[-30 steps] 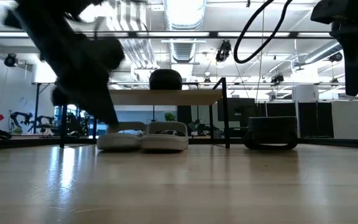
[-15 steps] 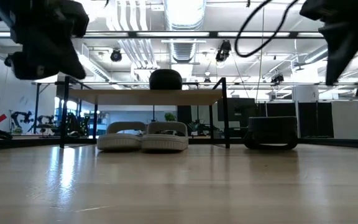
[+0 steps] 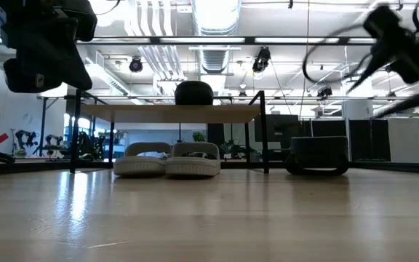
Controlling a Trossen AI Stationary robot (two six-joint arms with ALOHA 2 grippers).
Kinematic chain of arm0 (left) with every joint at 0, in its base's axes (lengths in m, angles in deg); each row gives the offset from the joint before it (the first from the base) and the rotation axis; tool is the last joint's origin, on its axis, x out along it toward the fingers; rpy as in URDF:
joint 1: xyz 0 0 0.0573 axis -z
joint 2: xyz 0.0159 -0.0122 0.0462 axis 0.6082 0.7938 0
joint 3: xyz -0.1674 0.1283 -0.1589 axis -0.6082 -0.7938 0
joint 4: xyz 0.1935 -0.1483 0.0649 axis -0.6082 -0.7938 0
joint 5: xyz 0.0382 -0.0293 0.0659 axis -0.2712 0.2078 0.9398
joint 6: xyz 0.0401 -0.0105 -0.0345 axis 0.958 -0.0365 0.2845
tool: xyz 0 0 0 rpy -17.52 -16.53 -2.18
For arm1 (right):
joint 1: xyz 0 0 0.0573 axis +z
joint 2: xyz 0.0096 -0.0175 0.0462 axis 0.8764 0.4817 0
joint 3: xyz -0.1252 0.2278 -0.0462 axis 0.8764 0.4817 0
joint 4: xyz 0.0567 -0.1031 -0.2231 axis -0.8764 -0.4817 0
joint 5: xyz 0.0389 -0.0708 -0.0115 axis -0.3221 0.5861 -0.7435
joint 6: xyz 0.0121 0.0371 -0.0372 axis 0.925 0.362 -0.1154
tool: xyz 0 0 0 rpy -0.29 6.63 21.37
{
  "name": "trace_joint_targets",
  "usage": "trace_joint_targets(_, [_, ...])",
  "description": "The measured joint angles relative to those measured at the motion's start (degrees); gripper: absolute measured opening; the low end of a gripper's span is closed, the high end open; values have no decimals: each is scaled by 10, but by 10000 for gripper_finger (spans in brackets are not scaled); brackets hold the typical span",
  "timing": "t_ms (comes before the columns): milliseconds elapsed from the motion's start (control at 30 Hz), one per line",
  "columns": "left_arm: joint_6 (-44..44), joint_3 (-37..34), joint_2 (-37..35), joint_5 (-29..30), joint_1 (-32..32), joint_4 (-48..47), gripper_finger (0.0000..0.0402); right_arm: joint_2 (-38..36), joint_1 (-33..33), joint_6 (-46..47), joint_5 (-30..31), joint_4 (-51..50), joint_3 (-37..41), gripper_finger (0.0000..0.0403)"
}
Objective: Pick and place slides into the shelf
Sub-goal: Put the black slide on the shelf
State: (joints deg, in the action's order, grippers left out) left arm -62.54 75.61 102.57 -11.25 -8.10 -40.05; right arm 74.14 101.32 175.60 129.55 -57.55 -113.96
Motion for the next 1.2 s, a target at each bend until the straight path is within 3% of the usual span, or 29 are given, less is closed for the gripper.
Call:
trace_joint_targets(533, [-16, 0, -2, -11, 7, -20, 0, 48, -68, 19, -14, 95, 75, 278])
trace_joint_targets(733, [-16, 0, -2, -14, 7, -20, 0, 47, -105, 11, -14, 139, 98, 270])
trace_joint_targets(933, [-16, 0, -2, -14, 7, -20, 0, 47, -147, -58, -17, 190, 95, 249])
trace_joint_targets(1200, [-16, 0, -2, -14, 7, -20, 0, 47, -204, -106, -80, 195, 91, 240])
